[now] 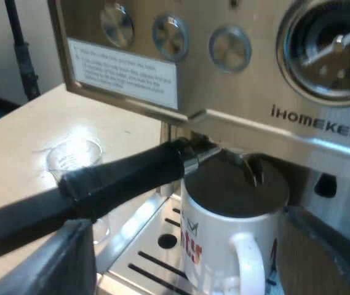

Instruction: Place mug into machine

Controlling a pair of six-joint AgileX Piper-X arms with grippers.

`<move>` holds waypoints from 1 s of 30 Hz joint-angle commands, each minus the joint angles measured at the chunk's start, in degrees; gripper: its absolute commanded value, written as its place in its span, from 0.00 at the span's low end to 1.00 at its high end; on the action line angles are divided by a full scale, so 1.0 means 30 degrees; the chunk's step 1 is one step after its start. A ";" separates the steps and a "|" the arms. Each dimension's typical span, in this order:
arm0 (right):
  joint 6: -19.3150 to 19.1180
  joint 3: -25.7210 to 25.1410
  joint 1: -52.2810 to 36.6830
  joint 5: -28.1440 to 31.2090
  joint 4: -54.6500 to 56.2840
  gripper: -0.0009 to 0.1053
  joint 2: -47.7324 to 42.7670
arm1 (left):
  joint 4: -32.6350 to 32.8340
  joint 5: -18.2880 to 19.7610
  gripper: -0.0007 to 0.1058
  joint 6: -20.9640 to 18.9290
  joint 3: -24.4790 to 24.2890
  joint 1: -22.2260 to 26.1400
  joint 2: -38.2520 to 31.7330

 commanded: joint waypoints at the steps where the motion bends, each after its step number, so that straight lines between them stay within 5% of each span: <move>1: -0.0414 -0.0031 0.0368 0.0287 -0.0019 0.52 -0.0840 | 0.1580 -0.0565 0.80 0.0172 -0.0760 -0.0053 -0.0070; 8: -0.0408 -0.0031 0.0723 0.0651 -0.0019 0.07 -0.1608 | 0.3446 -0.2210 0.80 0.1158 -0.1541 -0.0053 -0.0070; 10: -0.0408 -0.0031 0.0723 0.0516 -0.0019 0.01 -0.1608 | 0.3446 -0.2201 0.80 0.1158 -0.1476 -0.0053 -0.0029; 14: -0.0408 -0.0031 0.0723 0.0311 -0.0099 0.01 -0.1608 | 0.3287 -0.1867 0.80 0.1158 -0.1475 0.0790 0.0058; 20: 0.0072 -0.0313 0.0675 0.0323 -0.0201 0.01 -0.1539 | 0.2537 0.3395 0.80 0.2650 -0.1420 0.5195 0.0724; 30: 0.0084 -0.1647 0.0447 0.0323 -0.0201 0.01 0.0054 | 0.1793 0.3961 0.80 0.2567 -0.1062 0.4972 0.1236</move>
